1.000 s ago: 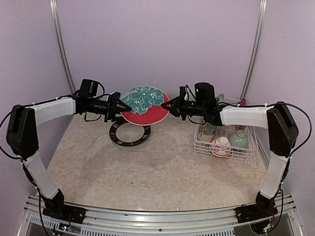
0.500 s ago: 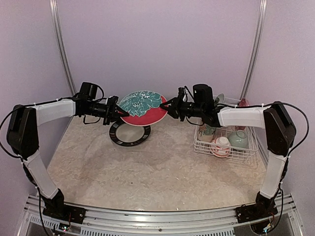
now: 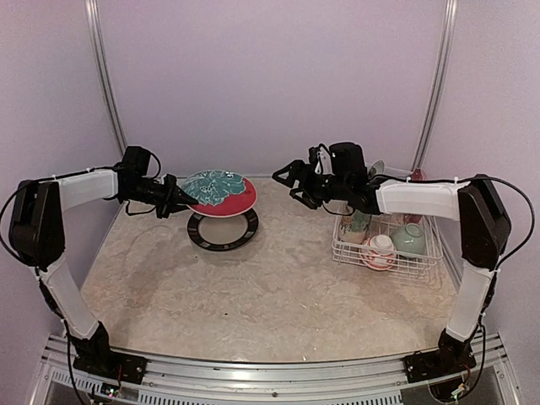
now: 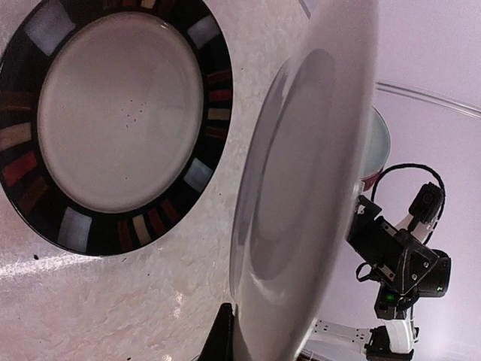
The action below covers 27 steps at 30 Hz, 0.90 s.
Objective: Unload the mixed dishes from the dish rack
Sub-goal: Pass from the right arm to the left, then place the plate on the plate.
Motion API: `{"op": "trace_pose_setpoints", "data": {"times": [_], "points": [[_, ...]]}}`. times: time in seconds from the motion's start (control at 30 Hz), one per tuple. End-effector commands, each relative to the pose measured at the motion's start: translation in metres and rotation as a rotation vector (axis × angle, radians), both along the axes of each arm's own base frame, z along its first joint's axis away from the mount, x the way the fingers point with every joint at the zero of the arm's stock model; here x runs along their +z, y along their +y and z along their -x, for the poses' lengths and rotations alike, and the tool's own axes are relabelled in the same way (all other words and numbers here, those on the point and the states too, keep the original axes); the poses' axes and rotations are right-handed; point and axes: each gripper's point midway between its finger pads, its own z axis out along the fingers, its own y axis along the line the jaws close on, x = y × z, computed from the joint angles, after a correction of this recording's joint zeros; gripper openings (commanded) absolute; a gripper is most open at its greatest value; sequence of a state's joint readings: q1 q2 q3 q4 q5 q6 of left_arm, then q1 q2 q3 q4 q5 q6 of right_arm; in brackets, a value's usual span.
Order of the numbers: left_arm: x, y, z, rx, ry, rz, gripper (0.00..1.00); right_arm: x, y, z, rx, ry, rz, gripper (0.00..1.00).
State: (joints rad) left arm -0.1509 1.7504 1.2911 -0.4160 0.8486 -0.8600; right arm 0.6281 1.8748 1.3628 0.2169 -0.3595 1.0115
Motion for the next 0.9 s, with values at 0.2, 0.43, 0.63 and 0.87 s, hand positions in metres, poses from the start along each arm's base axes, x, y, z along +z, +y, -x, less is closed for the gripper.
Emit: {"op": "trace_pose_setpoints", "data": {"times": [0.2,0.43,0.63,0.87], "points": [[-0.009,0.01,-0.025,0.009,-0.023,-0.006,0.0,0.03,-0.05,0.009,-0.123,-0.145,0.176,1.0],[-0.032,0.008,-0.029,0.0,-0.001,-0.062,0.0,0.055,-0.071,0.019,-0.17,-0.233,0.238,1.0],[-0.049,-0.002,-0.031,-0.025,0.017,-0.089,0.0,0.061,-0.088,0.027,-0.207,-0.252,0.269,1.0],[-0.06,-0.005,-0.033,-0.033,0.046,-0.072,0.0,0.066,-0.097,0.031,-0.233,-0.269,0.286,1.0]]}}
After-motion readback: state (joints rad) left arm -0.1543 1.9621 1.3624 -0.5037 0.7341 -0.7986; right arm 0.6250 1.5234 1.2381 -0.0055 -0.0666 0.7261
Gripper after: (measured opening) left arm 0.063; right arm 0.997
